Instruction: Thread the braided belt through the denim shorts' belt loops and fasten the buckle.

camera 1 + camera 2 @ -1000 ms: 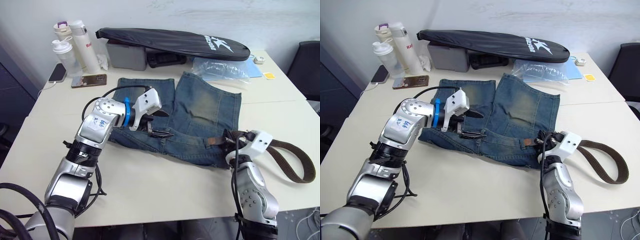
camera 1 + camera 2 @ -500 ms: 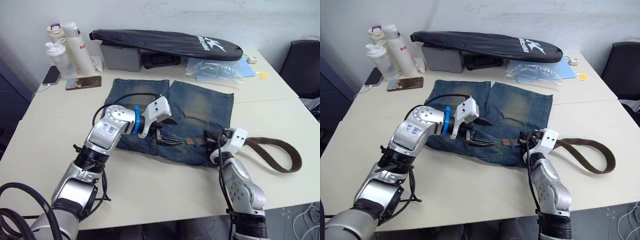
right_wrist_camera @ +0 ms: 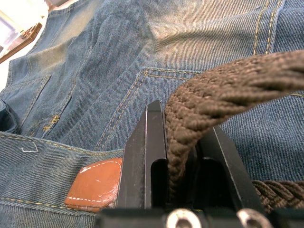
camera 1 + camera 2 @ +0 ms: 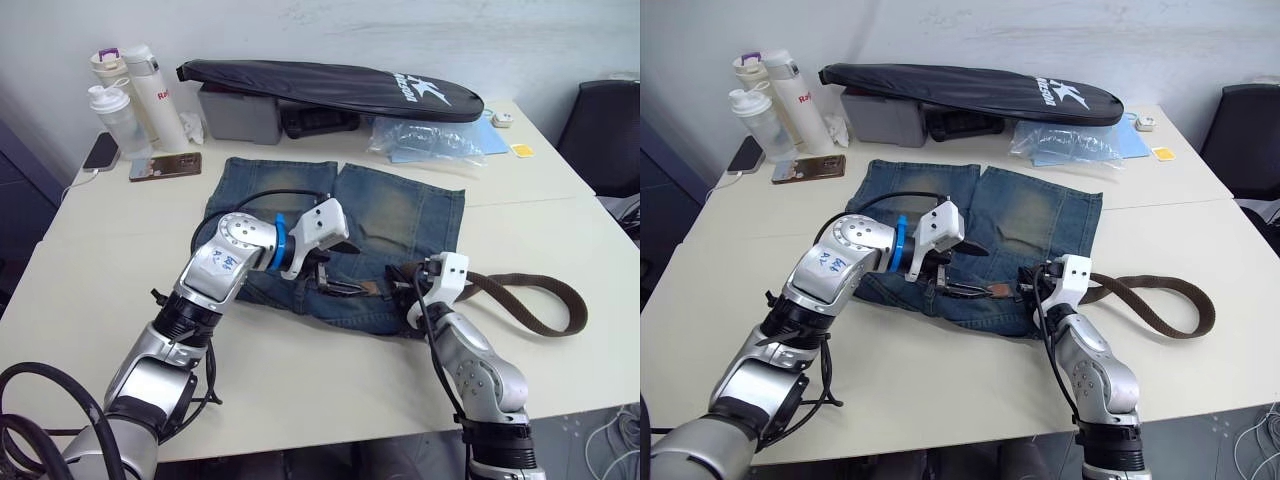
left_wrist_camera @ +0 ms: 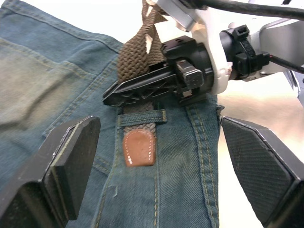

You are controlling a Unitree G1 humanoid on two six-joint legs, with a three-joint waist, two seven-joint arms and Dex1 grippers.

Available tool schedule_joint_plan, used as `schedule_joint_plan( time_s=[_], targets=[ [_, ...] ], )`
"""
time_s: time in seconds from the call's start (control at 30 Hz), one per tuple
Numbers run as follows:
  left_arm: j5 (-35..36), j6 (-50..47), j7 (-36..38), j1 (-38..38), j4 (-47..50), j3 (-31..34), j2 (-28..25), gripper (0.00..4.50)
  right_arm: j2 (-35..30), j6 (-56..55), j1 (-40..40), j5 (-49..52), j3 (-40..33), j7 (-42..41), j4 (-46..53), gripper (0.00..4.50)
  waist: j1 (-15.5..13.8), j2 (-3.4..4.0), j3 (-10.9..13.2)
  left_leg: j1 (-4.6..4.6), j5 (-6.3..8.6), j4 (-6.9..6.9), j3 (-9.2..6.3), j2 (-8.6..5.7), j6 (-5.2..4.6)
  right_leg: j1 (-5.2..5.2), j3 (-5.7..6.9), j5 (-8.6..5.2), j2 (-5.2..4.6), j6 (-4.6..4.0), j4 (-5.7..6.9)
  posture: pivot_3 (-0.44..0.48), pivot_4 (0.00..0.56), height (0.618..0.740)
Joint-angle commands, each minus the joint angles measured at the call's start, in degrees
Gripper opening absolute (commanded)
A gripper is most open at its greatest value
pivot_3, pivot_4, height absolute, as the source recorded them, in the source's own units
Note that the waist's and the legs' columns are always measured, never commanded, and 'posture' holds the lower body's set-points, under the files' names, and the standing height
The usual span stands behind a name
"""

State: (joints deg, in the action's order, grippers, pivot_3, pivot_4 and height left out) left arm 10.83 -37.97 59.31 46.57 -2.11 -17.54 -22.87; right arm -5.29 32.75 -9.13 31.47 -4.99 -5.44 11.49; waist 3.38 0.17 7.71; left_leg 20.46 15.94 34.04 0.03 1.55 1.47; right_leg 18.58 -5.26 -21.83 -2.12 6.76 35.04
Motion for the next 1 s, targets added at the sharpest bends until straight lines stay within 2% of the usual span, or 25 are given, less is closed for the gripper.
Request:
schedule_joint_plan(
  time_s=[0.03, 0.1, 0.13, 0.2, 0.37, 0.4, 0.73, 1.0],
  targets=[
    [-0.36, 2.34, -0.19, 0.76, 1.24, -0.79, 0.48, 4.46, 0.4, 5.73, 3.09, 2.04, 0.75, -0.77, 0.2, 0.0, -0.01, 0.0, 0.0, -0.01, 0.01, 0.0, 0.01, 0.01, 0.01, 0.0, -0.01, 0.0, 0.01, 0.0, 0.0, 0.0, 0.15, 0.74],
    [-0.32, 2.59, -0.31, 0.94, 0.91, -0.91, 0.65, 4.5, -0.14, 6.63, 3.66, 3.34, -0.36, -1.09, 1.88, 0.89, -0.11, -0.01, -0.01, -0.03, 0.04, 0.0, 0.05, 0.06, 0.07, 0.0, -0.05, 0.0, 0.05, 0.0, -0.01, 0.0, 0.15, 0.74],
    [-0.3, 2.77, -0.36, 0.98, 0.79, -0.98, 0.71, 4.5, -0.49, 7.22, 3.99, 3.9, -0.77, -1.21, 2.76, 1.12, -0.2, -0.02, 0.0, -0.05, 0.08, 0.0, 0.06, 0.1, 0.14, -0.01, -0.1, -0.01, 0.1, -0.02, -0.01, 0.0, 0.15, 0.74],
    [-0.23, 3.17, -0.29, 1.1, 0.5, -1.09, 0.89, 4.5, -1.94, 9.32, 5.29, 5.59, -2.57, -0.97, 6.11, 1.93, -0.35, -0.03, 0.0, -0.02, 0.09, 0.0, 0.06, 0.1, 0.15, 0.0, -0.11, -0.01, 0.09, -0.02, -0.05, 0.0, 0.15, 0.74],
    [-0.63, 4.94, 0.21, 1.53, -0.92, -1.56, 1.07, 4.5, -6.6, 14.75, 10.43, 10.35, -6.66, -1.37, 15.02, 4.28, -1.55, -0.03, 0.01, 0.07, 0.1, 0.02, 0.04, 0.03, 0.16, 0.0, -0.08, -0.01, 0.0, -0.02, -0.14, 0.0, 0.15, 0.74],
    [-0.69, 5.22, 0.26, 1.63, -1.22, -1.58, 1.12, 4.5, -7.35, 15.66, 11.52, 11.7, -7.75, -1.3, 16.59, 4.41, -1.97, -0.02, 0.01, 0.1, 0.1, 0.03, 0.03, 0.01, 0.15, 0.0, -0.08, -0.01, -0.02, -0.02, -0.17, 0.0, 0.15, 0.74],
    [-1.61, 8.21, 1.3, 2.37, -3.42, -2.51, 1.84, 4.5, -12.02, 20.6, 17.76, 24.95, -15.84, 0.05, 25.76, 4.41, -1.87, -0.1, 0.09, 0.26, 0.14, 0.03, -0.04, -0.25, -0.01, 0.0, 0.02, -0.01, -0.3, -0.02, -0.37, 0.0, 0.15, 0.74],
    [-2.21, 10.47, 2.7, 3.74, -5.67, -2.64, 1.86, 4.5, -28.31, 22.41, 25.94, 25.26, -15.34, -6.54, 39.58, 4.41, -1.81, -0.15, 0.34, 0.6, 0.12, 0.13, -0.1, -0.24, -0.05, 0.16, 0.04, 0.0, -0.18, 0.01, -0.52, 0.0, 0.15, 0.74]
  ],
)
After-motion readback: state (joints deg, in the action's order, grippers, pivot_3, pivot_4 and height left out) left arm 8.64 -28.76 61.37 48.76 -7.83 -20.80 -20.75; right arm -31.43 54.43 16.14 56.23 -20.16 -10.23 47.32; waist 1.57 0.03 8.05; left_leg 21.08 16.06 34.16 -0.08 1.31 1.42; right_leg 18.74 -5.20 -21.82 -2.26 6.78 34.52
